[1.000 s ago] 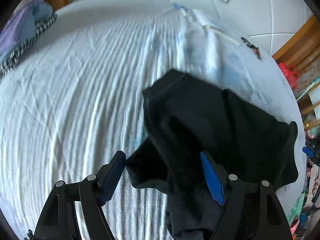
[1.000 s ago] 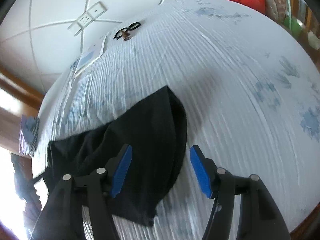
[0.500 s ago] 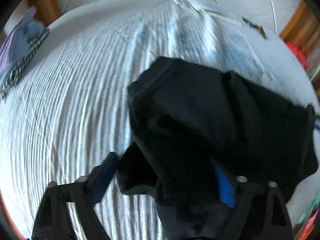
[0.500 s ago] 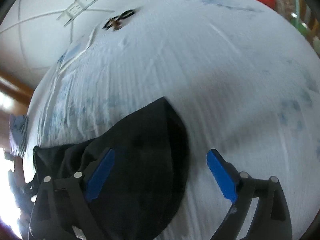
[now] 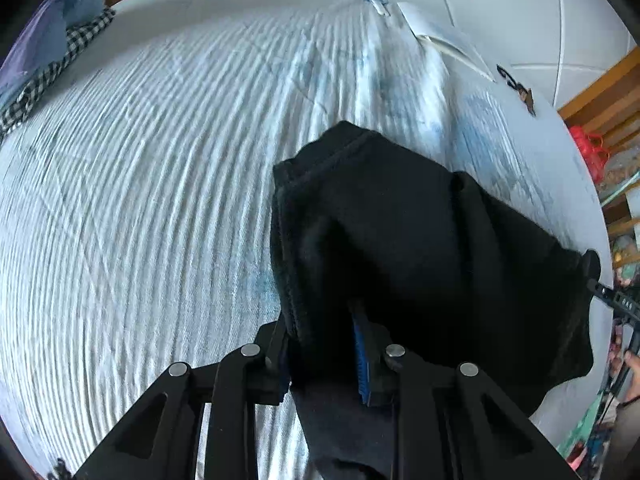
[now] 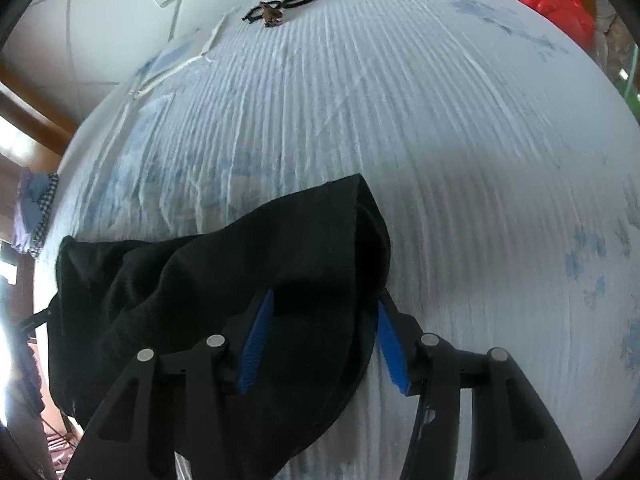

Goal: Fold clothes

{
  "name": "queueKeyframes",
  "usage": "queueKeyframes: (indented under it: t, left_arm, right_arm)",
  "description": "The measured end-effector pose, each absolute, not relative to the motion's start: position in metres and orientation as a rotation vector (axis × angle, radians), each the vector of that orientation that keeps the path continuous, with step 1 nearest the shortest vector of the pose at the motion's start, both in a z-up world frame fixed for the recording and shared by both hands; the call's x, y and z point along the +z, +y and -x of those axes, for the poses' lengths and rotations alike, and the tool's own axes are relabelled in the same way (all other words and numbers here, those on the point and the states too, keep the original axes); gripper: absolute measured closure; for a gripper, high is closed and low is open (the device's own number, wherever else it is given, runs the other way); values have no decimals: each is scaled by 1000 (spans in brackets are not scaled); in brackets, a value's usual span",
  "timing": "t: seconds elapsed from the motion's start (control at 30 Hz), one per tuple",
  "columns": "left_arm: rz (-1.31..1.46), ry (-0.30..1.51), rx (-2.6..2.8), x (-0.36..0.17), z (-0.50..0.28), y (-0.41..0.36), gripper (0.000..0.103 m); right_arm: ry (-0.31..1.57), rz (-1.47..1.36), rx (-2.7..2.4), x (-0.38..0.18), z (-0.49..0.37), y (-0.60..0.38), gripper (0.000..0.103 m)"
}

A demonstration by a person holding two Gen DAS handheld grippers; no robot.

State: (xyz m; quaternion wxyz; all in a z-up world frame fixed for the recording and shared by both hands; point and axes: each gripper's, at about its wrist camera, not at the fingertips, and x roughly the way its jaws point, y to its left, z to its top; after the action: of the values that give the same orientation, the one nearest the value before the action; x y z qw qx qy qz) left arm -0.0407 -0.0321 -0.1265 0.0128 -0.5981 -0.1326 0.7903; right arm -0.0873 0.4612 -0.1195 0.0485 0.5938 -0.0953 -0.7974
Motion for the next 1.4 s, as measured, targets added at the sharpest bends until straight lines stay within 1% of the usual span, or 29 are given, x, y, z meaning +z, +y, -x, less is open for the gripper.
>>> queueKeyframes:
  t: [0.03, 0.07, 0.1, 0.13, 0.17, 0.2, 0.23, 0.27, 0.33, 0.43, 0.53, 0.57, 0.63, 0.67, 0.8, 0.83, 0.9, 0.97, 1.0, 1.03, 1.07, 1.1, 1.13, 1.2, 1.3, 1.37, 1.4]
  left_arm:
    - [1854, -406, 2466, -126, 42, -28, 83]
    - [1844, -390, 2479, -125, 41, -25, 85]
    - [1834, -370, 2494, -124, 39, -23, 86]
    - [1823, -351, 2510, -123, 37, -21, 87]
    - [1824, -341, 2526, -124, 37, -21, 88]
    - [1824, -356, 2536, -123, 38, -24, 90]
    - [1800, -352, 2573, -115, 39, -28, 93]
    - [1767, -339, 2619, -105, 40, -31, 93]
    - [1633, -336, 2727, -73, 44, -38, 93]
    - [1442, -299, 2878, -22, 50, -49, 93]
    - [1266, -282, 2984, 16, 57, -56, 93]
    - [1254, -282, 2985, 20, 61, -58, 93]
    - [1284, -308, 2950, 18, 69, -62, 93]
    - [1322, -339, 2910, 12, 73, -64, 93]
    - [1497, -467, 2752, -39, 93, -63, 91]
    - [1537, -503, 2716, -53, 100, -63, 91]
    - [1607, -588, 2649, -72, 107, -63, 91]
    - [1616, -644, 2630, -76, 111, -67, 89]
    - [1601, -653, 2637, -72, 111, -68, 86]
    - [1580, -657, 2649, -67, 111, -69, 81]
    - [1560, -660, 2661, -61, 111, -70, 78]
    - [1550, -653, 2666, -57, 112, -69, 70]
    - [1543, -644, 2670, -52, 114, -68, 64]
    - [1540, -619, 2660, -48, 116, -65, 61]
    - [1567, -576, 2630, -52, 113, -57, 60]
    - [1595, -565, 2611, -59, 109, -52, 60]
    - [1605, -560, 2603, -62, 107, -49, 60]
  right_arm:
    - [-235, -1822, -2443, -118, 88, 455, 60]
    - [-197, -1811, -2452, -117, 86, 449, 78]
    - [-159, -1801, -2461, -115, 84, 443, 79]
    - [-134, -1792, -2469, -115, 82, 438, 82]
    - [-135, -1787, -2477, -115, 81, 438, 84]
    - [-146, -1781, -2486, -116, 81, 438, 85]
    - [-170, -1766, -2502, -112, 81, 441, 87]
    - [-182, -1737, -2527, -104, 80, 442, 90]
    - [-197, -1670, -2581, -85, 80, 443, 91]
    - [-129, -1467, -2697, -34, 86, 432, 93]
    - [-150, -1254, -2786, 13, 103, 422, 93]
    - [-158, -1219, -2798, 21, 110, 421, 93]
    - [-175, -1167, -2815, 35, 124, 418, 93]
    - [-191, -1190, -2808, 32, 132, 417, 93]
    - [-292, -1364, -2712, -7, 161, 432, 93]
    - [-326, -1404, -2679, -23, 167, 438, 92]
    - [-404, -1501, -2630, -48, 178, 449, 84]
    - [-531, -1523, -2609, -57, 176, 463, 76]
    - [-587, -1522, -2603, -59, 174, 470, 73]
    - [-618, -1495, -2611, -55, 167, 477, 63]
    - [-628, -1475, -2618, -50, 161, 482, 49]
    - [-626, -1470, -2618, -47, 155, 484, 42]
    - [-614, -1476, -2608, -46, 149, 485, 35]
    - [-574, -1503, -2540, -47, 140, 479, 35]
    - [-470, -1561, -2438, -56, 124, 456, 35]
    - [-406, -1602, -2385, -66, 117, 439, 43]
    - [-384, -1623, -2368, -72, 113, 432, 44]
